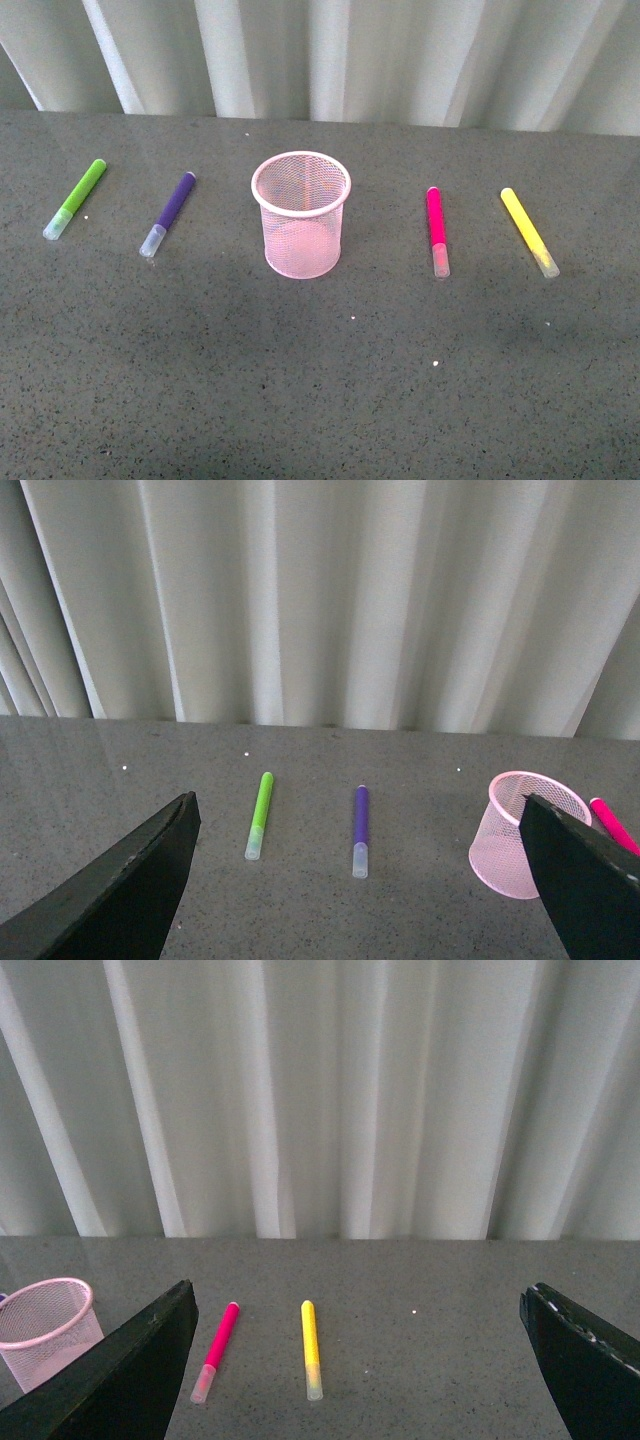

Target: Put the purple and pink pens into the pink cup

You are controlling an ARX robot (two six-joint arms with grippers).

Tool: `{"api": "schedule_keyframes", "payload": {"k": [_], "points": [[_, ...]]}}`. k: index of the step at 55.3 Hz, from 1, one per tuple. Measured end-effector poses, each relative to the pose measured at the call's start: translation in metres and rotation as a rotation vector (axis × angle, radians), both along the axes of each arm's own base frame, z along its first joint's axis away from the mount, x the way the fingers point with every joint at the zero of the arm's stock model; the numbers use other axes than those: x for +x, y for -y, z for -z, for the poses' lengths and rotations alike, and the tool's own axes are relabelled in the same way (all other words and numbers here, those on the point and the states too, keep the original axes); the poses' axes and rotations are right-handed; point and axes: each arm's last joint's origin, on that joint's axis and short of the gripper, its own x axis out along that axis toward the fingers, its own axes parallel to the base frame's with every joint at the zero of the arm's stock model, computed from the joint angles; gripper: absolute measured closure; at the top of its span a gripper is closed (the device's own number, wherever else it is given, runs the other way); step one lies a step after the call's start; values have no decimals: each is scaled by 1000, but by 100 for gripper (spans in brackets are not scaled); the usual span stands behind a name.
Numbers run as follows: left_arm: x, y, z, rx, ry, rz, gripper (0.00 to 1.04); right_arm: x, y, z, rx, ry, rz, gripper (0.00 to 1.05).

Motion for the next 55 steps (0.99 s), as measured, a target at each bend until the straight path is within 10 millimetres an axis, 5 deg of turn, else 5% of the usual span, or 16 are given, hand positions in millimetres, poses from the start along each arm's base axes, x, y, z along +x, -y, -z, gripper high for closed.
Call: {"api": "schedule_keyframes", "payload": {"k": [55], "points": [[0, 0, 0, 0, 0, 0, 7, 0, 0, 0, 0, 0, 0, 7]]}}
